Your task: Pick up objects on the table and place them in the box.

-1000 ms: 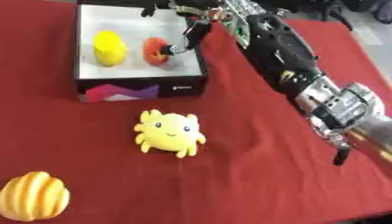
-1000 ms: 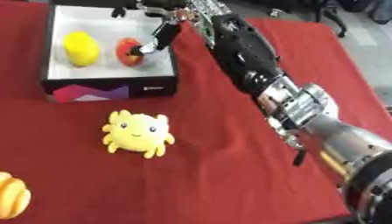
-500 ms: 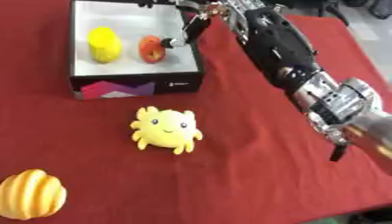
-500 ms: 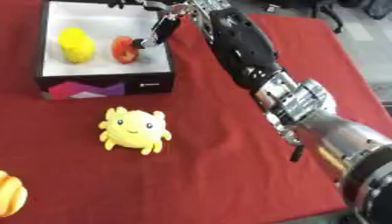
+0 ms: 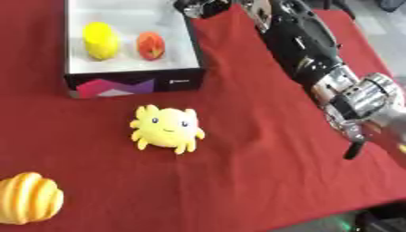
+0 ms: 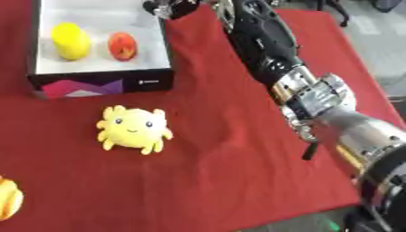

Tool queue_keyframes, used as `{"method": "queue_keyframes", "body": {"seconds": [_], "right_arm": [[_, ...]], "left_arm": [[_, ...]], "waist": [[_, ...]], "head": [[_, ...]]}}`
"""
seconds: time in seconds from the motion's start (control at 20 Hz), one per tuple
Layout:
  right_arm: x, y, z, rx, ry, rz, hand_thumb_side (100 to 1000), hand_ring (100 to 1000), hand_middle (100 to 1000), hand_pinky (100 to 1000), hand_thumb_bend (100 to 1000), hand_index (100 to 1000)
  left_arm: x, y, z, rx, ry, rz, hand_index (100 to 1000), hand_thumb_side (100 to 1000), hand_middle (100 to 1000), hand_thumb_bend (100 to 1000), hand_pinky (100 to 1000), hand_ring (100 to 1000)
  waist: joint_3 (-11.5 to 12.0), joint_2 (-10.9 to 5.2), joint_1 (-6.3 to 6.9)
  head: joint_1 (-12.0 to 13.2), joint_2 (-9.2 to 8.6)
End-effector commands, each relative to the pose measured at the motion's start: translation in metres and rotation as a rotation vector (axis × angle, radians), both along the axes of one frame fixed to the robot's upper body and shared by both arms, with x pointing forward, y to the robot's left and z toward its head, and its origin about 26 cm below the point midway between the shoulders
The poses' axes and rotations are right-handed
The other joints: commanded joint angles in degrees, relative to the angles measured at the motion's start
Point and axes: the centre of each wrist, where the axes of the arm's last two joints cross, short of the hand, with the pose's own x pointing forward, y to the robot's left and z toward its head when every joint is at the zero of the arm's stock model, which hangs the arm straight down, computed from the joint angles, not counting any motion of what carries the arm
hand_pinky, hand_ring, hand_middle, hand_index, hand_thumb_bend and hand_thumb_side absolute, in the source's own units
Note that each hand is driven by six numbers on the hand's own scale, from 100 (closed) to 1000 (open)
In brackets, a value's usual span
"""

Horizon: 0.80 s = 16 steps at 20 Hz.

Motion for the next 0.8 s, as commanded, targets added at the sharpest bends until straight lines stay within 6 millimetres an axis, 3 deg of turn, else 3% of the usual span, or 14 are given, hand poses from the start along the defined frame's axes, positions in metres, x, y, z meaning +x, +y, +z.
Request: {"method": "queue_keyframes", "body": {"seconds": [0.05,0.45,0.6,0.8], "right_arm": [[-0.015,-0.017,0.026,0.046,-0.1,0.007,100,818,683,792,100,882],[-0.055,-0.044,0.026,0.051,-0.159,0.045,100,823,693,793,100,871],[-0.063,-0.04,0.023,0.05,-0.148,0.052,100,833,718,805,100,872],[-0.068,-0.023,0.017,0.024,-0.1,0.112,100,839,735,814,180,872]], "left_arm": [[-0.004,0.002,0.009,0.025,-0.023,0.015,820,616,768,100,845,863],[-0.005,0.006,0.005,0.042,-0.002,0.031,820,615,768,100,845,864],[-0.006,0.006,0.003,0.047,0.008,0.036,819,613,768,100,845,864],[-0.007,0.007,0.0,0.049,0.03,0.047,819,615,768,100,846,865]], "waist": [[-0.28,-2.18,1.05],[-1.94,-2.9,1.19],[-2.52,-3.24,1.32],[-3.71,-3.75,1.58]], "head": [[0.39,0.05],[2.63,1.3],[3.34,1.94],[4.44,2.36]]}}
